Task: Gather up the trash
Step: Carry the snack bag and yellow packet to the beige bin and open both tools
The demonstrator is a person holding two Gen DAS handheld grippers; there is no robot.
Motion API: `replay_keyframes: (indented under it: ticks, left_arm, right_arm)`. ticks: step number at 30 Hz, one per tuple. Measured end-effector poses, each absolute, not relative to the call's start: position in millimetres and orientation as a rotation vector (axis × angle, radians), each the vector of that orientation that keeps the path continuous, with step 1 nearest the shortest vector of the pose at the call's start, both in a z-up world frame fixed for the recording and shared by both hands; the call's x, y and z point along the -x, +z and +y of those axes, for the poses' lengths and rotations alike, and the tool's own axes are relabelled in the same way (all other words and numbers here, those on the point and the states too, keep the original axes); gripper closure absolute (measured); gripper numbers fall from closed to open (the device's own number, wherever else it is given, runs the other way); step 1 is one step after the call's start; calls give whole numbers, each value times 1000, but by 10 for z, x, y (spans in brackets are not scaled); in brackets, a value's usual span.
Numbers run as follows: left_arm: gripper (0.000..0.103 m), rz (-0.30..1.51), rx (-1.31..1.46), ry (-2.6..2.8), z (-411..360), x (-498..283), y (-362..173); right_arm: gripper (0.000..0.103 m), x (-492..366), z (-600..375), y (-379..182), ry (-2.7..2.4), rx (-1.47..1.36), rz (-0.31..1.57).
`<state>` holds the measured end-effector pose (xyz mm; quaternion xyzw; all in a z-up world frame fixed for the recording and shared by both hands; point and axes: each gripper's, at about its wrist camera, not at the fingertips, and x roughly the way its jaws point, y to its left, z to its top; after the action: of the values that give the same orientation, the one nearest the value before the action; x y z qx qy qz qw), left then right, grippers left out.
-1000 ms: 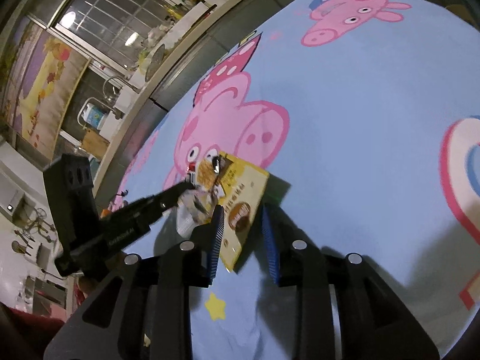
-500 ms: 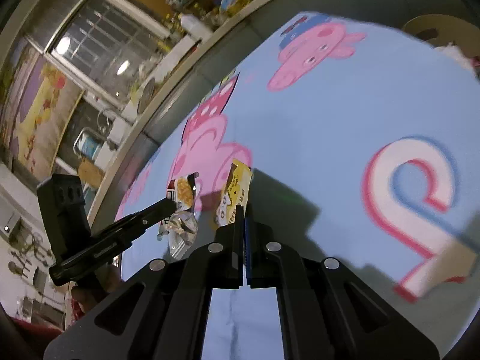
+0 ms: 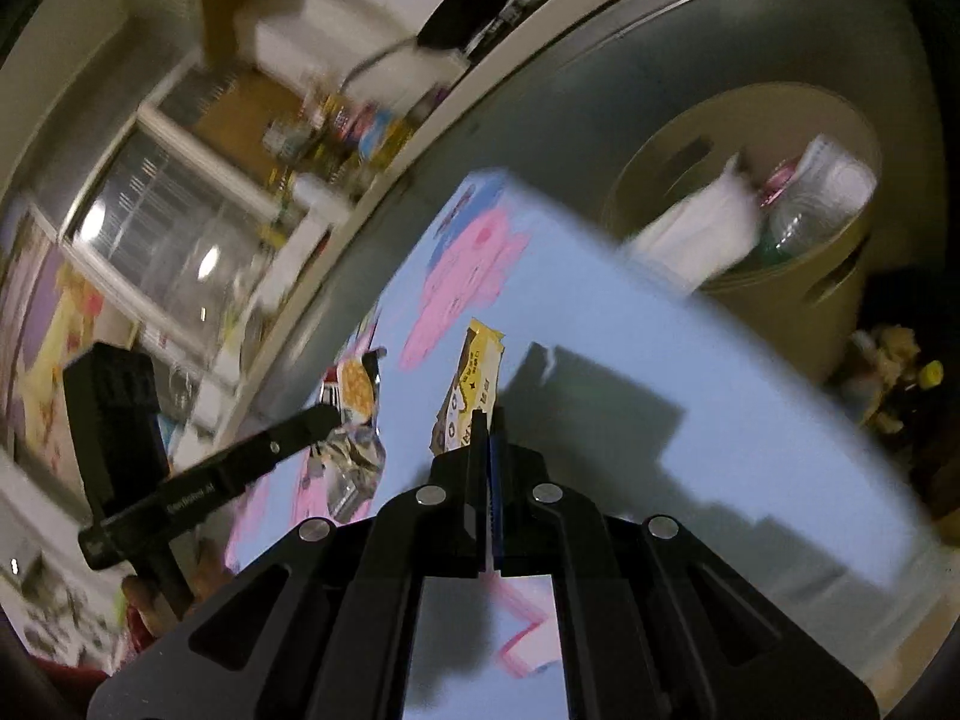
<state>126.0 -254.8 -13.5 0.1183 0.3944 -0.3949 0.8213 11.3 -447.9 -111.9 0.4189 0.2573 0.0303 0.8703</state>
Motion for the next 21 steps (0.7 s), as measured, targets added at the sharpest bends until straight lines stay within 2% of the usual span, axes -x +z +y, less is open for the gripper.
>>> replay_keyframes:
  ticks: [8,16,17,18,19,20,21]
  left_arm:
    - [96,804,-328,-947,-3856,-1561,-46]
    - [95,820,-395,-938,-4640,-1883,-353]
    - [92,825,-402,-939,-4722,-1927,-413]
    - [79,830,-409,-940,-4782,-1954,-463]
    - [55,837,-429,-924,-4857,-1989,-535]
    - [46,838,-441,-906,-4894,-2010,-579]
    - [46,840,-448,-890,-4920,-2040,-624]
  right_arm:
    - [102,-178,-5570,-1054,-116,-934,423]
    - [100,-607,-6126,-1199,-204,-900,475]
    - [98,-699,-6165,-1230,-218,-883,498]
    - [98,-768,-6166,-1245,-230,-866,521]
    - [93,-861,-6192,-1287,-251,-843,552]
    - [86,-907,-6189,-1292,-267,-832,558]
    - [82,-923,-6195,-1301,-281,-822,558]
